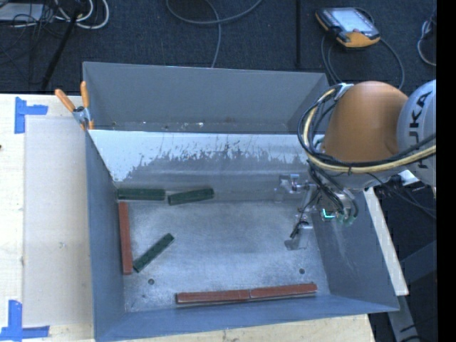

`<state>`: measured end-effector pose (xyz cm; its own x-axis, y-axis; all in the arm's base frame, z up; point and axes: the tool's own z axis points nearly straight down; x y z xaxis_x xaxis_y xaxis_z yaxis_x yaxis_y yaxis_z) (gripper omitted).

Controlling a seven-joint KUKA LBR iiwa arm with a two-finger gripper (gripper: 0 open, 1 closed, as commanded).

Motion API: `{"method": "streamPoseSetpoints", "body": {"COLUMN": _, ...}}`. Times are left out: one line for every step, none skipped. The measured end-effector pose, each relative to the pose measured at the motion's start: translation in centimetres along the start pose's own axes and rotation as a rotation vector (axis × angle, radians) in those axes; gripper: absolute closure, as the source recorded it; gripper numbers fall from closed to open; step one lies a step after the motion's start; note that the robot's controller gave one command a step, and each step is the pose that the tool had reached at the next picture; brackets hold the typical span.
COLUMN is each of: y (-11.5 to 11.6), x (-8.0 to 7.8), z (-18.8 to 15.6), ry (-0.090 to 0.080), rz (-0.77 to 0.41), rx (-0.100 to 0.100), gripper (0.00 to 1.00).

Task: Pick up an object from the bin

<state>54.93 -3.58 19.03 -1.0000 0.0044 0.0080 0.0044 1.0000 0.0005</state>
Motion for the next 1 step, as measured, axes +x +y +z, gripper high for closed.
{"method": "streamPoseSetpoints", "body": {"y": 0.01, "x": -0.16, "z": -0.35, "ry": -0.007, "rz": -0.001, "rx": 0.001, "gripper": 0.0}}
